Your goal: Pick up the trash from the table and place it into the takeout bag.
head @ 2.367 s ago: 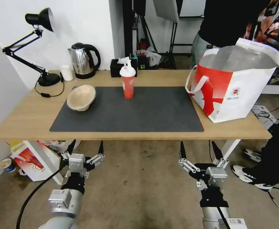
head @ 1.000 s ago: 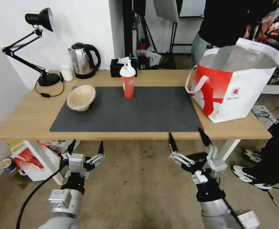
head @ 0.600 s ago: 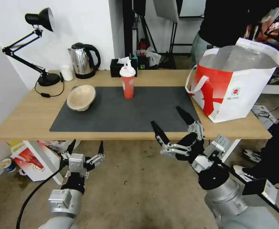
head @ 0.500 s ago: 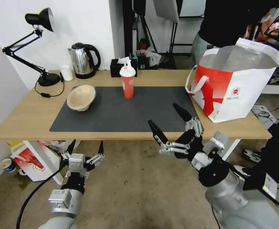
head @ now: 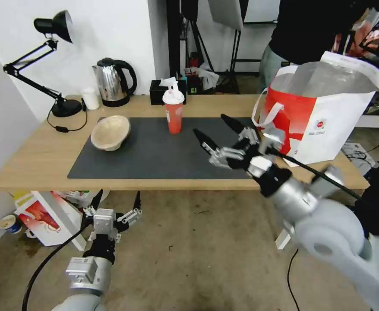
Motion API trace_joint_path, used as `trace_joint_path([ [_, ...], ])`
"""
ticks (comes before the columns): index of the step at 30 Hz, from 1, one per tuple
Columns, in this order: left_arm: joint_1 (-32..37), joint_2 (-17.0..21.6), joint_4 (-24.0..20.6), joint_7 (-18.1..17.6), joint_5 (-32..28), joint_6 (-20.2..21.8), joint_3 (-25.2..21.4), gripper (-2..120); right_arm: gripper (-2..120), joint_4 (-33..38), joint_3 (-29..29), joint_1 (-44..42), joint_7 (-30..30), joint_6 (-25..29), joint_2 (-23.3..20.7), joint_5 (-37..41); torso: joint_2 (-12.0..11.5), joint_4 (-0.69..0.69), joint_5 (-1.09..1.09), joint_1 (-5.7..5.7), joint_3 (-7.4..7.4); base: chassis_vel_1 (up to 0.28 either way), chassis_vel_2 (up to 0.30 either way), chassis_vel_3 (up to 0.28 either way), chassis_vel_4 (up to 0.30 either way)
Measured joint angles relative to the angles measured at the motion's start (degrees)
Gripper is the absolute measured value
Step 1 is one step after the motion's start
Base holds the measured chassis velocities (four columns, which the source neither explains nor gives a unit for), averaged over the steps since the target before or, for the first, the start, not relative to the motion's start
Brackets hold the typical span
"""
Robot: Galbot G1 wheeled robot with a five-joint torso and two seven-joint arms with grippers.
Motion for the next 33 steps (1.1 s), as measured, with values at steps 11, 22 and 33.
trace_joint_path([
  [11,0.0,0.0,0.0,0.0,0.0,0.0,0.0,100,100,-5.1,-7.4,12.9,7.3,-11.4,3.0,1.0,0.0,0.0,0.0,-0.02,-0.01,0.0,0.0,0.0,0.0],
  [22,0.0,0.0,0.0,0.0,0.0,0.0,0.0,100,100,-12.2,-11.1,20.1,13.9,-17.7,6.7,1.5,0.0,-0.01,0.0,-0.01,0.0,0.0,0.0,0.0,0.0],
  [33,0.0,0.0,0.0,0.0,0.0,0.0,0.0,100,100,-19.2,-12.8,24.7,14.9,-19.1,9.7,4.6,0.0,-0.01,0.0,-0.01,0.0,0.0,0.0,0.0,0.0],
])
